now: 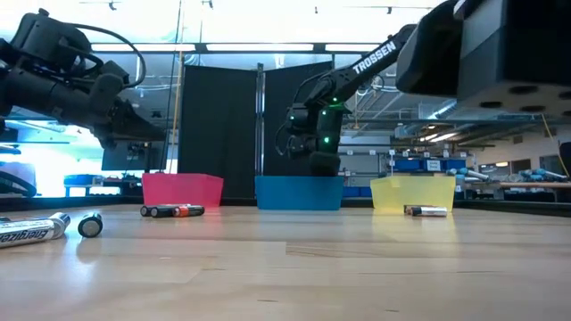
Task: Sort batteries
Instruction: Put the orange battery into the blue bin
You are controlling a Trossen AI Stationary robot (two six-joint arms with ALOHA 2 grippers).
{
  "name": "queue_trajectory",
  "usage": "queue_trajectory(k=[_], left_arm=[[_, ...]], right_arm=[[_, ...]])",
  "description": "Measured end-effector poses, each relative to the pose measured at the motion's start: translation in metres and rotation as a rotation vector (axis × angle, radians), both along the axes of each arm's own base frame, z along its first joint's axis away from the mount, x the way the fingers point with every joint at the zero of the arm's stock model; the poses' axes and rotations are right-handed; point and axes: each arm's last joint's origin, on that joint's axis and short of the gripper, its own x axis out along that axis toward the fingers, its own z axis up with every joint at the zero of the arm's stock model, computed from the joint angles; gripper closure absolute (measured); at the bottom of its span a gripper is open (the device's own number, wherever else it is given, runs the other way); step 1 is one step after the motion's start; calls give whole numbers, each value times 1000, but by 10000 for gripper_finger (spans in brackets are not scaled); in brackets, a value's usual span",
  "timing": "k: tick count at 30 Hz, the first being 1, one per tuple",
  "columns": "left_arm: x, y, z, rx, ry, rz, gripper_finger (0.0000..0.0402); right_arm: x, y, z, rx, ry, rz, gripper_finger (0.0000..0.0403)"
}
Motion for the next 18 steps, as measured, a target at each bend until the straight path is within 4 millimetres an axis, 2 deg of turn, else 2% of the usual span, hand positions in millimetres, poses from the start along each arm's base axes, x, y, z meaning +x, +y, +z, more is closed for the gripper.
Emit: queue_trajectory(k=[10, 15, 18], left_arm=[[2, 1, -2, -10, 21, 1, 388], [2, 1, -3, -19, 30, -8, 388], [2, 0, -3, -23, 30, -16, 388]], right_arm=[[-2, -5, 0, -5, -12, -20, 174], [-2, -5, 0, -51, 22, -27, 110], [-2, -4, 1, -75, 37, -24, 94]])
